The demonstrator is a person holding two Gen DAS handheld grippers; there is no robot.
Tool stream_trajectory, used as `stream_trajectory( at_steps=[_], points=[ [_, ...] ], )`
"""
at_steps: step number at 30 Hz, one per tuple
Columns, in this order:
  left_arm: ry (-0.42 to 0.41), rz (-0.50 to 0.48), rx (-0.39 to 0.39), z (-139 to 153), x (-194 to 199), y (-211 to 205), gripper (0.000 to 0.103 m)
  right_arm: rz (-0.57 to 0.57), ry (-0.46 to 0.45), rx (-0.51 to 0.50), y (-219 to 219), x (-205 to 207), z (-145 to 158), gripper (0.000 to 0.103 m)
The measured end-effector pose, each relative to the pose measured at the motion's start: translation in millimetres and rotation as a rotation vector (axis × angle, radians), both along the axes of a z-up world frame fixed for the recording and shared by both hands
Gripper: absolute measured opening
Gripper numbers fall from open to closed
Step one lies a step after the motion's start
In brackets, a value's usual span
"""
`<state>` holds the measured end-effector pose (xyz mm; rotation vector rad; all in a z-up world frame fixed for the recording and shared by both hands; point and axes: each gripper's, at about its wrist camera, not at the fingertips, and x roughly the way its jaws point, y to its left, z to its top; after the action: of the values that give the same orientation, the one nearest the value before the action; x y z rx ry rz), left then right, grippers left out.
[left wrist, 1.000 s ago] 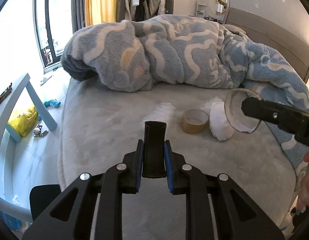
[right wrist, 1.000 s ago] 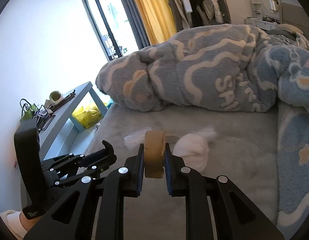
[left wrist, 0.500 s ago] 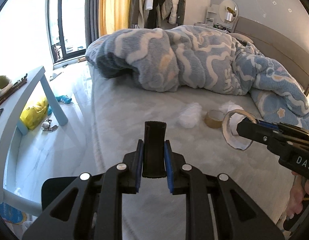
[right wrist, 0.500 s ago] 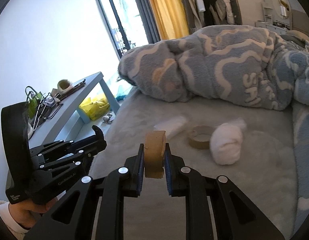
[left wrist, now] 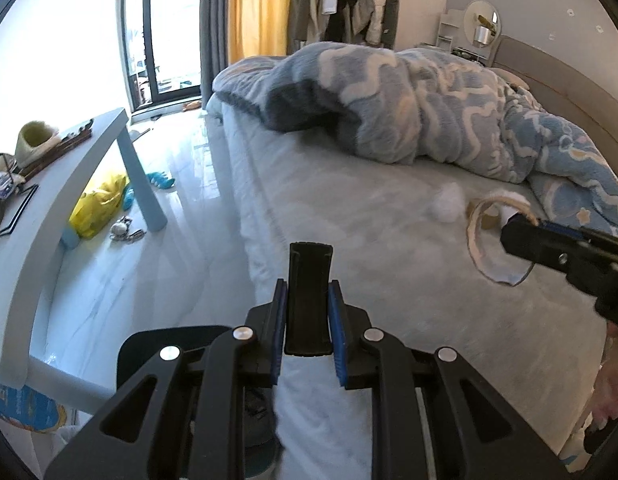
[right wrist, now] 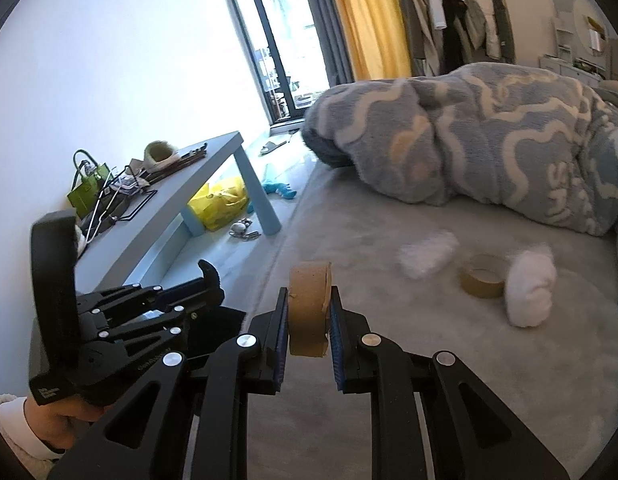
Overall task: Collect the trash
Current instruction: 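Carry the curved piece and tape roll in both tools over the bin, then open the left tool dropping the curved piece into the bin while the right tool holds the tape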
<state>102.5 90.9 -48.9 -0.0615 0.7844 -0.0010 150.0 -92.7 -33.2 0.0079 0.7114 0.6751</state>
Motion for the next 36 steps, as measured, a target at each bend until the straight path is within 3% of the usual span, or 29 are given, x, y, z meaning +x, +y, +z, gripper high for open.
stream_trajectory(
  at_steps=[21,36],
  points=[
    [0.188,0.134,-0.050,-68.8,-19.7,112.8,0.022,0.154,0.014,-0.001,118.4,-20.3,-3.3,0.018],
    [0.429,0.184,-0.113,-140.1,-42.6,172.5,0.022,0.222,0.115,-0.067,192.3,-21.5,-43.4,0.018]
  ],
)
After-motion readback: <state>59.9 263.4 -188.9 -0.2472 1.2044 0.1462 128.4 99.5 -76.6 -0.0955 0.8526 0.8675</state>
